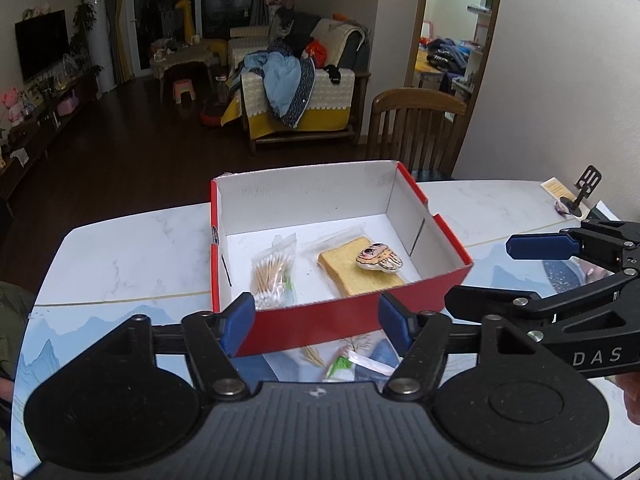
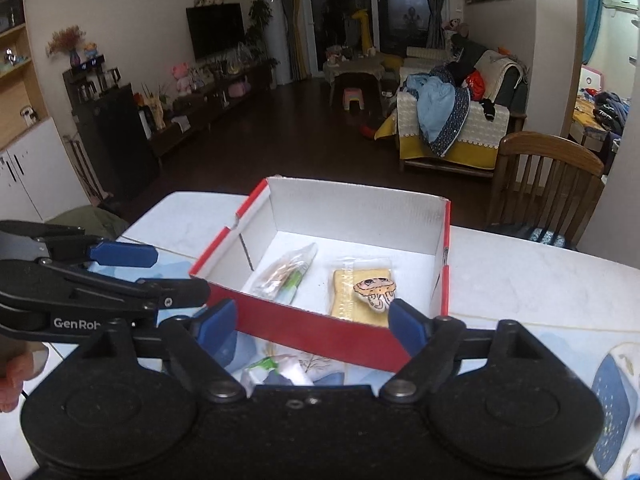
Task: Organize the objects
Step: 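Withdraw both tools from the box toward the remaining items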
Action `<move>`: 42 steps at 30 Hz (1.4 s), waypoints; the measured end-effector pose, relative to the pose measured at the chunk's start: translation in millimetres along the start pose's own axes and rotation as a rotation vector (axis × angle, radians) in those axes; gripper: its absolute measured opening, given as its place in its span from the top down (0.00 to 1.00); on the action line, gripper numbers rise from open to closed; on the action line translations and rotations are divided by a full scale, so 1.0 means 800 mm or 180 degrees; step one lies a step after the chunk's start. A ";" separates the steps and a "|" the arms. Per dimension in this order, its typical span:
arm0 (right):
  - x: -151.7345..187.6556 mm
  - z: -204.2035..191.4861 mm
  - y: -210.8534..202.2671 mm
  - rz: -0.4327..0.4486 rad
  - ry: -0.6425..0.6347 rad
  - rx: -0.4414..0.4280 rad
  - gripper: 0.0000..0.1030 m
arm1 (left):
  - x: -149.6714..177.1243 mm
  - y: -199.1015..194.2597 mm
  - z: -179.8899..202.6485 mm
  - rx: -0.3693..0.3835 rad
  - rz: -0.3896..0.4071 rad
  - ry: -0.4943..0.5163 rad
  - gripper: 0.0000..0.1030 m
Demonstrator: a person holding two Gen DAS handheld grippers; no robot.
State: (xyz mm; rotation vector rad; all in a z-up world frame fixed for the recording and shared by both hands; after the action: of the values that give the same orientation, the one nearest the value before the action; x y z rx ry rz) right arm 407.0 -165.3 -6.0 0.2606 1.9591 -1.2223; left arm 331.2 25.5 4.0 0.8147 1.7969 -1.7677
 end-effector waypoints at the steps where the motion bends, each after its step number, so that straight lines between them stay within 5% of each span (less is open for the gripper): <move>1: 0.003 -0.001 -0.005 0.0021 0.0013 -0.0011 0.17 | 0.003 -0.005 0.002 0.0002 0.0024 0.0006 0.33; 10: 0.028 -0.007 -0.041 0.0168 0.0052 -0.0084 0.01 | 0.031 -0.043 0.018 -0.0021 0.0194 0.0073 0.25; 28: 0.125 -0.001 -0.055 0.0063 -0.0038 0.0053 0.01 | 0.137 -0.056 0.023 0.0084 0.0048 -0.0126 0.06; 42: 0.179 0.016 -0.023 -0.0213 0.0039 0.0213 0.01 | 0.211 -0.017 0.029 -0.0132 -0.0211 0.0023 0.01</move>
State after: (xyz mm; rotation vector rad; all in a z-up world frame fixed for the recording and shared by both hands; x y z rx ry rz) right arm 308.8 -217.7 -98.5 0.2386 1.9535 -1.3340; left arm 201.4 15.3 -106.4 0.7542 1.8791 -1.7644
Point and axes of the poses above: each gripper's, at about its wrist camera, not at the fingertips, and y roughly the way its jaws point, z to its right, x to its underside, the point moved 4 cm from there along y, roughly the way its jaws point, and after that the axes turned 8 degrees about y, right-handed, at the moved point
